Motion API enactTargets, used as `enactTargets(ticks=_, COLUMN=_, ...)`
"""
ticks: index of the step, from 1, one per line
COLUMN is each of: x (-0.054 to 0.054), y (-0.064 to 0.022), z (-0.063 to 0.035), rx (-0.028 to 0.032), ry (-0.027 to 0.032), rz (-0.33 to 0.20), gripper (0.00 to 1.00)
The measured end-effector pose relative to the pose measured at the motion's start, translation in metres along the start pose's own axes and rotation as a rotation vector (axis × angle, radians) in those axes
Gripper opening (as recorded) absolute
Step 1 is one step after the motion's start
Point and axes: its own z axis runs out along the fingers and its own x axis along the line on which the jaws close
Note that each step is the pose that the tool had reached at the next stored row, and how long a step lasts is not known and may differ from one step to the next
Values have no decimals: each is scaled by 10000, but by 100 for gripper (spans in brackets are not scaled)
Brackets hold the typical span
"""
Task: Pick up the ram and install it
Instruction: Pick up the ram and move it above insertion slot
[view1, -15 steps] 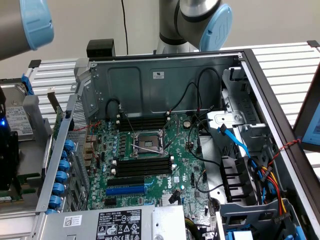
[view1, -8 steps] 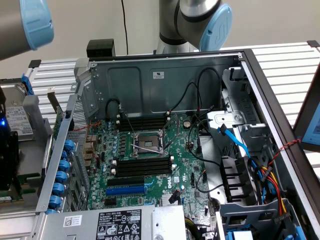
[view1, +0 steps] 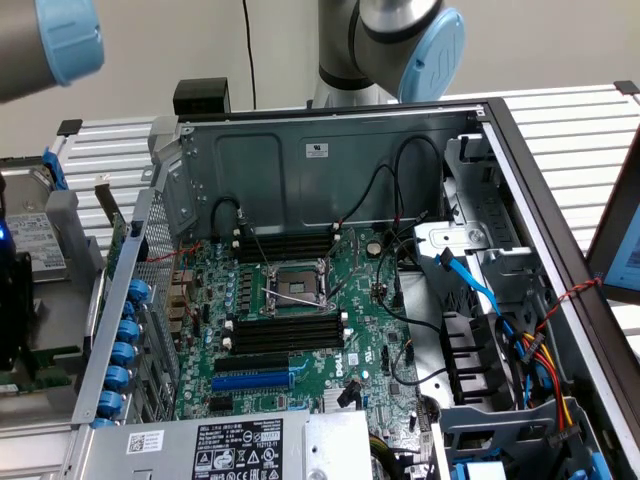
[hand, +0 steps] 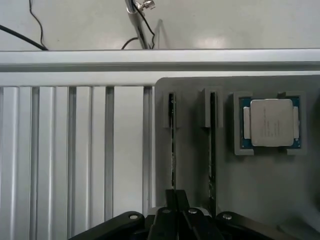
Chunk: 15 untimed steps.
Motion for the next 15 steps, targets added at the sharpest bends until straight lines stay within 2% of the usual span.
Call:
enactTargets(ticks=9, x=16, y=12, z=-354, rx=9, ry=-1, rz=-1, gripper=12)
enactTargets(ticks=15, x=27, y=21, z=-622, rx=9, ry=-1, rz=-1, gripper=12)
